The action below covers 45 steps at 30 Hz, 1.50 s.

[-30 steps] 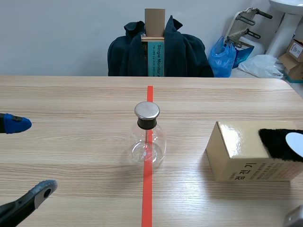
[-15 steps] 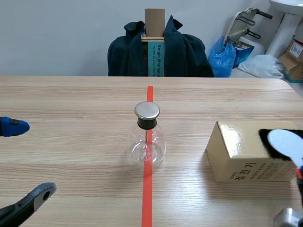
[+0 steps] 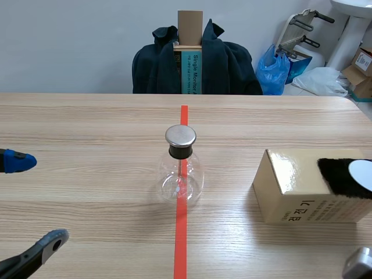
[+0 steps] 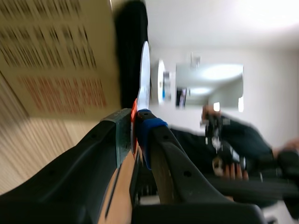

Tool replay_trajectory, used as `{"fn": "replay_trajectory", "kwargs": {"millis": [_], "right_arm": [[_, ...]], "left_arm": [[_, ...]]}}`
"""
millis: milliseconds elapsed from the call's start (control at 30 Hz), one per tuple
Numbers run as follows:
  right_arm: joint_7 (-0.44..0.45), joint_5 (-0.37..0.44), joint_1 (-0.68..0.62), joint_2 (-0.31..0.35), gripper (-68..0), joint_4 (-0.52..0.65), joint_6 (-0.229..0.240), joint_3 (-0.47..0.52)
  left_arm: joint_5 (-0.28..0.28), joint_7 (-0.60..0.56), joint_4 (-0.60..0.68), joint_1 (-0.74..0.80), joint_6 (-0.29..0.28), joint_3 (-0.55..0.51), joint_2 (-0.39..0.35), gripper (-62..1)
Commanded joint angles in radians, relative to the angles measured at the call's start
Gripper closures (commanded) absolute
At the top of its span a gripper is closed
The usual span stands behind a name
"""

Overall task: Do the electroscope experiment.
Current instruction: 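Rub the plate on the fur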

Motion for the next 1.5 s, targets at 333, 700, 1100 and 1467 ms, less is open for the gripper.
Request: {"fn": "replay_trajectory", "kwargs": {"millis": [333,700,1100,1467], "right_arm": [[-0.024,-0.035,0.000,0.011,-0.7,0.019,-0.058,0.004],[-0.081,-0.083,0.000,0.006,-0.7,0.019,-0.058,-0.005],[-0.100,-0.117,0.000,0.000,-0.7,0.019,-0.058,0.005],[-0.041,-0.142,-0.003,-0.005,-0.7,0.019,-0.058,-0.001]], "left_arm": [[-0.011,-0.016,0.016,0.000,-0.002,0.008,0.005,-62.3],[-0.011,-0.016,0.016,0.000,-0.002,0.008,0.005,-62.3],[-0.011,-0.016,0.016,0.000,-0.002,0.008,0.005,-62.3],[-0.011,-0.016,0.016,0.000,-0.002,0.008,0.005,-62.3]]}}
